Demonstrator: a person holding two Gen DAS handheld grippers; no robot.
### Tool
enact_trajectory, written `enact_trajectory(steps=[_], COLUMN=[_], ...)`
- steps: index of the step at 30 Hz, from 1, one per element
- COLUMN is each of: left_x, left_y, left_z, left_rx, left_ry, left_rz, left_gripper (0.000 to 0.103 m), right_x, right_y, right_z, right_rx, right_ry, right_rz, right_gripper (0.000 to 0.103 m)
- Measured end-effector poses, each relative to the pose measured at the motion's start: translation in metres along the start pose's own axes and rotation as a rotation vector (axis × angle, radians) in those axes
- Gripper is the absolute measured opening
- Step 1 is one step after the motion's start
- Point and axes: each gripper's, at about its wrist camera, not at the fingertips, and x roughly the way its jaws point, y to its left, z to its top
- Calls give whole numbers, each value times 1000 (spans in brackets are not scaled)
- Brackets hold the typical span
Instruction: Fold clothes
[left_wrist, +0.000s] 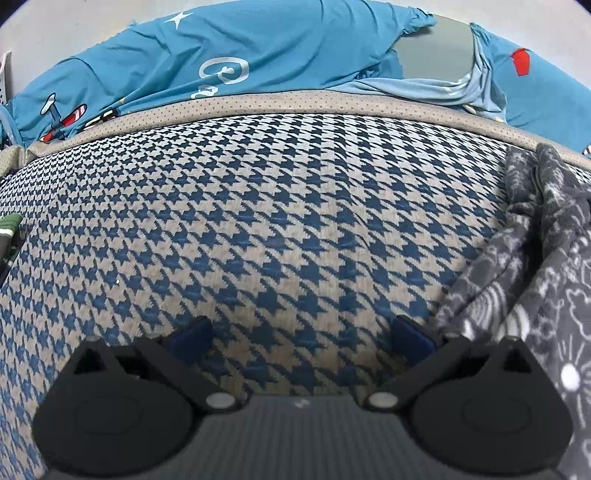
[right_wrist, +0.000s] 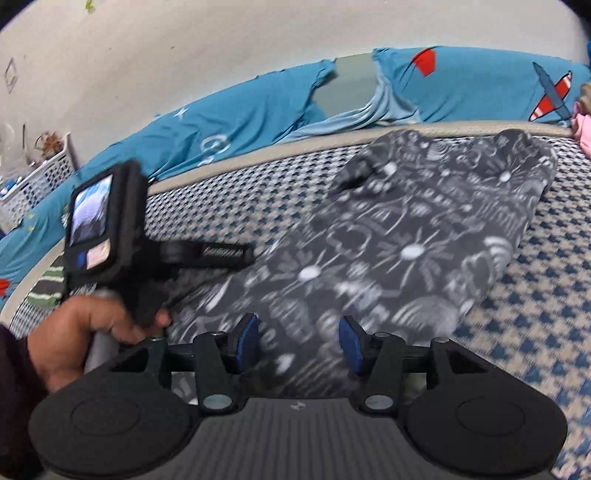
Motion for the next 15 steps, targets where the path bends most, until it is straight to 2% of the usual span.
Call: enact_trajectory(steps=[4, 8, 15], left_x=[-8, -17, -37], left_y=[0, 6, 16], left_z=[-6, -11, -20], left_rx=[29, 24, 27], left_ry=[-3, -1, 1], left_rz=[11, 7, 2], left_gripper=[103, 103, 103], right_x=[-5, -10, -19], right_y=[14, 21, 42], right_z=[-11, -16, -23], right_rx=[-57, -70, -181], right_ry=[-4, -7, -40], right_rz=[-7, 25, 66], right_gripper=[55, 55, 55])
